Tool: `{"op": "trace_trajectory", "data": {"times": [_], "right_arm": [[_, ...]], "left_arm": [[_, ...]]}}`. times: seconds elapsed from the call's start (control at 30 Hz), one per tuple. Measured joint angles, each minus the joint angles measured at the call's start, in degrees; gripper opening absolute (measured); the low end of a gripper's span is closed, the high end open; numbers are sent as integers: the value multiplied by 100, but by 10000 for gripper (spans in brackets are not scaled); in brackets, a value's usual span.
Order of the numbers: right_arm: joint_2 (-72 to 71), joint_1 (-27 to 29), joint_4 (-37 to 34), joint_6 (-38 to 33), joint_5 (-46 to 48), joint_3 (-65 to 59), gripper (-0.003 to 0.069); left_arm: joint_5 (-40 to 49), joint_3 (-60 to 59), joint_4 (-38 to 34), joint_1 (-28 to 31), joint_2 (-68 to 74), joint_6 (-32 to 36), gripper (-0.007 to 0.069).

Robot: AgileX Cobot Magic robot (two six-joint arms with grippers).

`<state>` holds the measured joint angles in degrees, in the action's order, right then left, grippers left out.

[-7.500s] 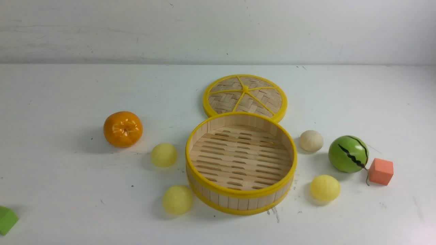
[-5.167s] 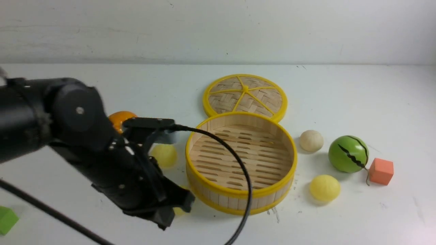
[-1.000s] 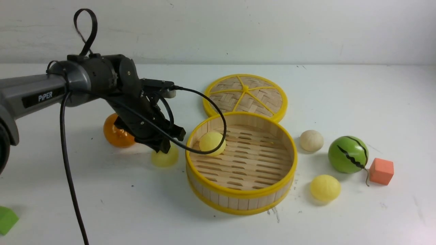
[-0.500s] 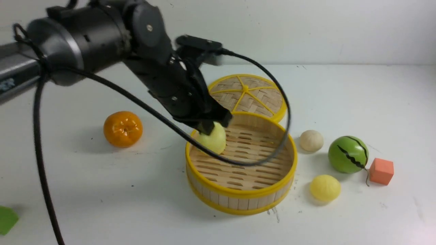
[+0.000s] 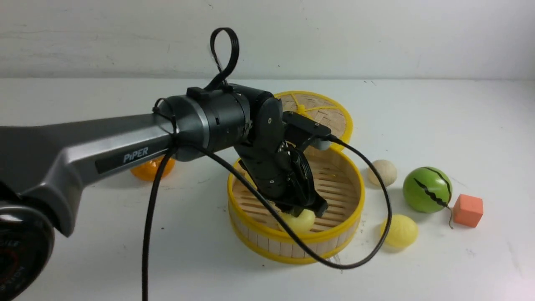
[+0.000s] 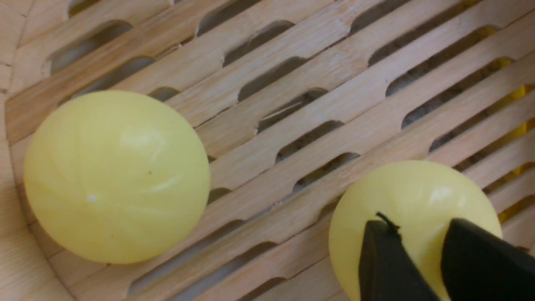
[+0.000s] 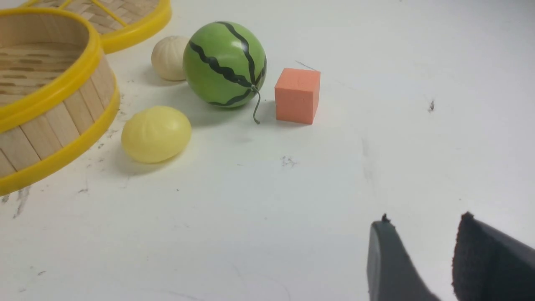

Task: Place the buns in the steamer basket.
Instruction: Use the left arm to put the steamed stuffed bun into the steamer, then use the right arm to grab a steamed stuffed bun

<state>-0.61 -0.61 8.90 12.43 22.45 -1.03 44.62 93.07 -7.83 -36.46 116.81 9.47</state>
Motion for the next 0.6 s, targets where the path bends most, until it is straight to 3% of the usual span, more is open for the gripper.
{"op": "trace_trajectory", "data": {"times": [0.07,0.1,0.13,0.23,0.37,0.5,0.6], "right_arm": [[0,0,0,0,0,0,241],[0,0,0,0,0,0,241],[0,0,0,0,0,0,241],[0,0,0,0,0,0,241],[0,0,0,0,0,0,241],[0,0,0,0,0,0,241],[0,0,0,0,0,0,241]], "left_arm": [[94,28,10,0,-51,-76,277],[336,126,17,0,-212,-232,372],[489,194,17,0,-355,-349,412],[788,259,24,0,-1054,-711,431],[605,-112,18,-36,-2024,-813,301],[-517,-1719,-81,-205,-3832,-799,6],[-1354,-3032,-312,-220,-4967,-799,-13]]}}
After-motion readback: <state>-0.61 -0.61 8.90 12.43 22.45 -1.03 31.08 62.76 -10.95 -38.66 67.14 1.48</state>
